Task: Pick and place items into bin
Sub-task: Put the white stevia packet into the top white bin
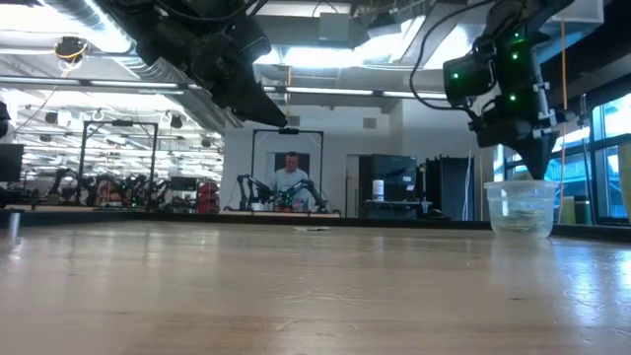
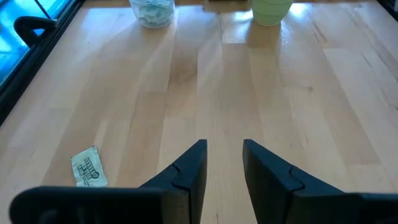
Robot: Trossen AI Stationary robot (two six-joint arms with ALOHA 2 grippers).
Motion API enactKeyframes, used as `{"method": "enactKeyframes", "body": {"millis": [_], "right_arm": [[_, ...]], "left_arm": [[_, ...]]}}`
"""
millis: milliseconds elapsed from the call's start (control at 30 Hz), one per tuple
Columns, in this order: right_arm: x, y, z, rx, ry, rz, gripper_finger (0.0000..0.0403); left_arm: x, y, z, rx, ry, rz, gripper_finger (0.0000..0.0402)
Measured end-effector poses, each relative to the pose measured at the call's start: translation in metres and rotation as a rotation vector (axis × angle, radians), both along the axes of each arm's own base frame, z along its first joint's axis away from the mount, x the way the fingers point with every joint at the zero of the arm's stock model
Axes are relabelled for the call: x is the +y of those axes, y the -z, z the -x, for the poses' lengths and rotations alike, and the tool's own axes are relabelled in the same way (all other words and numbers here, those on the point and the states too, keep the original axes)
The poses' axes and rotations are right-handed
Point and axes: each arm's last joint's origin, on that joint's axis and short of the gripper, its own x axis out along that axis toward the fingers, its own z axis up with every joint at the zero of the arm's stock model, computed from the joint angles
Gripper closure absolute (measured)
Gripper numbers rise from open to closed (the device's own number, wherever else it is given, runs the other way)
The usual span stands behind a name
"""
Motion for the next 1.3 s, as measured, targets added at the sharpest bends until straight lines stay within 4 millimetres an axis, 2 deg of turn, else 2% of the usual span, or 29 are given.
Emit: {"method": "enactKeyframes", "body": {"millis": [267,433,633,767,933,1100,1300], "right_arm": [[0.002,0.009,0.003,0.018,-0.001,-0.012,0.0379],[0.002,0.009,0.003,0.016,-0.022,-0.013,0.0342],[-0.001,0.001,-0.001,-0.001,-0.006,0.040,0.0298],[-0.005,-0.011,-0.009,-0.064,-0.012,0.082,0.0290],[-0.005,-0.024,-0.022,-0.134,-0.070,0.124,0.0291],[-0.001,-0.028,-0.030,-0.172,-0.125,0.145,0.0291],[0.004,-0.028,-0.033,-0.167,-0.174,0.139,0.0291]], "left_arm": [[0.001,0.000,0.000,0.005,-0.036,-0.022,0.0304],[0.002,0.000,0.000,0.003,-0.046,-0.027,0.0304],[0.011,0.003,-0.008,-0.027,-0.195,-0.124,0.0304],[0.026,0.019,-0.022,0.035,-0.237,-0.116,0.0304],[0.055,0.040,-0.049,0.124,-0.272,-0.086,0.0304],[0.087,0.058,-0.069,0.242,-0.316,-0.033,0.0304],[0.107,0.076,-0.081,0.351,-0.331,-0.011,0.0304]]}}
